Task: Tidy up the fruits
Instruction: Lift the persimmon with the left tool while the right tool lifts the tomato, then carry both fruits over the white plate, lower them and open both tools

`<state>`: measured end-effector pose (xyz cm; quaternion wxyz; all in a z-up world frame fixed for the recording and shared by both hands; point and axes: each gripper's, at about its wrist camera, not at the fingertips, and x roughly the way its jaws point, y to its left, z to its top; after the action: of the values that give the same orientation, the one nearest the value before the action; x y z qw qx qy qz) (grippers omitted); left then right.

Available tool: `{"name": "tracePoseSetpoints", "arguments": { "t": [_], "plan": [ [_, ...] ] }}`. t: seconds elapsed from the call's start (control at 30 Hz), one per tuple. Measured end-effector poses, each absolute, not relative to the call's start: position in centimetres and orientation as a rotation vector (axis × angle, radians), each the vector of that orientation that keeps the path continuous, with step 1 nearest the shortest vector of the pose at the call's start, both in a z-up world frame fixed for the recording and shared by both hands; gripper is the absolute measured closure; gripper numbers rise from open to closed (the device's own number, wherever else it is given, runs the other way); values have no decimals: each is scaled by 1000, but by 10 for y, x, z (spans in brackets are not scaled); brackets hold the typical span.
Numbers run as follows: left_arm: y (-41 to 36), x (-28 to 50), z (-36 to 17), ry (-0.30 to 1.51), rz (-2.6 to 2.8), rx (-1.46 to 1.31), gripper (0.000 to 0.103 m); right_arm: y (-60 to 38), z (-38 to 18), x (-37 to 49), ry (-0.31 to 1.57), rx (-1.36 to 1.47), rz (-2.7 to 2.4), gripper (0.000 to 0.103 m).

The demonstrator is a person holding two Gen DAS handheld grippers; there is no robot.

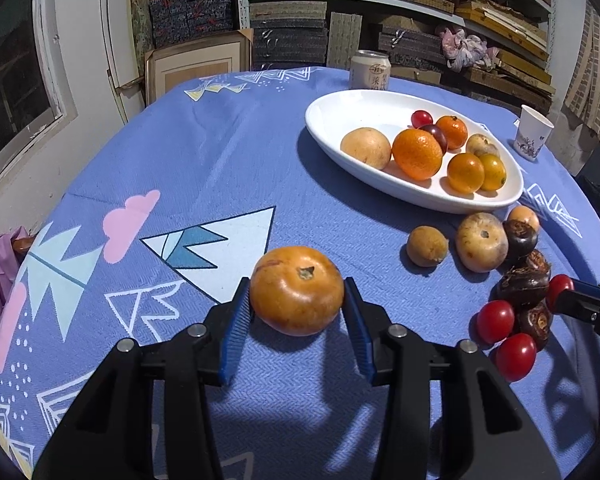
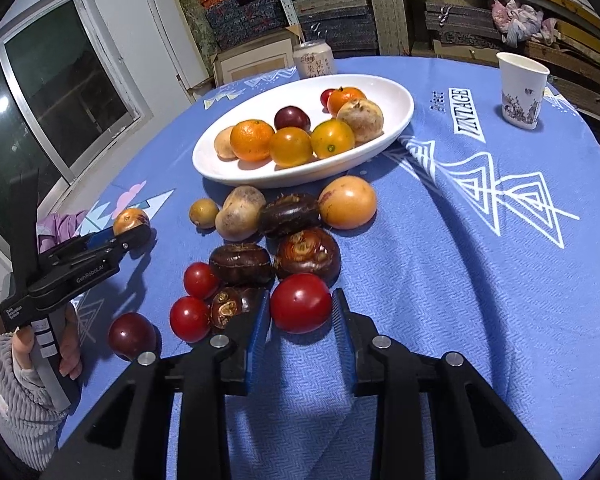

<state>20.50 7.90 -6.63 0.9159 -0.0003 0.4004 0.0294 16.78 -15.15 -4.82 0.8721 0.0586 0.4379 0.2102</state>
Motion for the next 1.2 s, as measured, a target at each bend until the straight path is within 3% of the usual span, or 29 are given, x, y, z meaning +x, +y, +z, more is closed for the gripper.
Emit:
{"name": "tracePoseSetpoints", "arguments": {
  "t": [0.67,0.93,1.2],
  "plan": [
    [51,275,44,643,-13,-5,59,-177,61,216,694,175,391,71],
    [46,358,20,723,-18,-2,59,-143,58,300,771,164,404,71],
    [48,414,-26,825,-48,-57,59,-93,11,409,942,126,348,71]
  ]
}}
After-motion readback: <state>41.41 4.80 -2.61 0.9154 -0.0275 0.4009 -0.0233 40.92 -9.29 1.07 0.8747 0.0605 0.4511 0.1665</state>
